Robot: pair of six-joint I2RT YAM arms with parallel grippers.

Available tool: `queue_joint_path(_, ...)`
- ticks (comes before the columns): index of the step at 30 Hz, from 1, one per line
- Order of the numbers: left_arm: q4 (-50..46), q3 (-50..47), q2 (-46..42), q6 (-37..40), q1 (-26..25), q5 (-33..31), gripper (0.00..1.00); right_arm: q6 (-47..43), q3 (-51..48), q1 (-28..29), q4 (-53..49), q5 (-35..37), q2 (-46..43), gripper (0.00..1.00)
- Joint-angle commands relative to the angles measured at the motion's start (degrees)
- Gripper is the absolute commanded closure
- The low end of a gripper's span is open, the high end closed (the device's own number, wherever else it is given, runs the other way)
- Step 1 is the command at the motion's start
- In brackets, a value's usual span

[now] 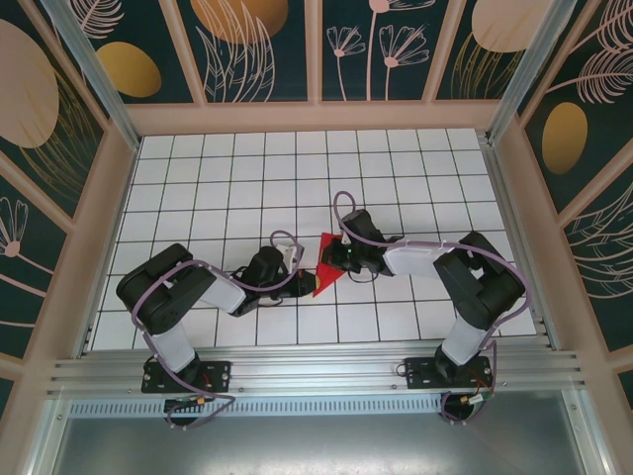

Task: Fold a paper plane with a square sheet of paper (pick it up from the middle)
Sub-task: Fourth fold the wing at the center of the table.

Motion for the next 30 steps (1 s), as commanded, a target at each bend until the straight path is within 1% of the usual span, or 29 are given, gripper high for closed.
queue_joint_path(1, -5.6, -1.4, 2.1, 0.0, 0.1, -3.2, 1.00, -0.9, 1.6, -0.5, -0.2, -0.4, -1.9, 0.93)
queue_joint_path(4, -6.6, -1.0, 2.2, 0.3, 0.1, -3.5, 1.00, -1.1, 1.3, -0.9, -0.2, -1.1, -2.0, 0.93)
queue_joint_path(7, -8.3, -0.3, 2.4, 0.9, 0.1, -3.9, 1.00, -1.1, 1.4, -1.0, 0.0, -1.4, -0.3, 0.93)
queue_joint_path(11, -9.7, -0.2, 2.0, 1.0, 0.1, -4.9, 1.00, -0.1, 1.3, -1.4, 3.3, -2.9, 2.7, 0.93)
queue_joint_path(15, -10.5, 0.2, 2.0, 1.0, 0.1, -5.4, 1.00, -0.2, 1.9, -1.8, 3.4, -2.3, 5.8, 0.94)
queue_joint_path(19, -12.1, 0.6, 2.2, 1.3, 0.1, -6.4, 1.00, -0.2, 1.8, -1.9, 1.0, 0.6, 6.2, 0.94)
queue_joint_path(24, -14.2, 1.1, 2.3, 1.2, 0.1, -7.2, 1.00, -0.4, 1.2, -1.9, 1.4, 0.1, 4.6, 0.94)
queue_joint_path(30, -16.4, 1.7, 2.3, 0.4, 0.1, -8.1, 1.00, -0.9, 0.0, -2.8, 2.9, -2.1, -2.7, 0.93)
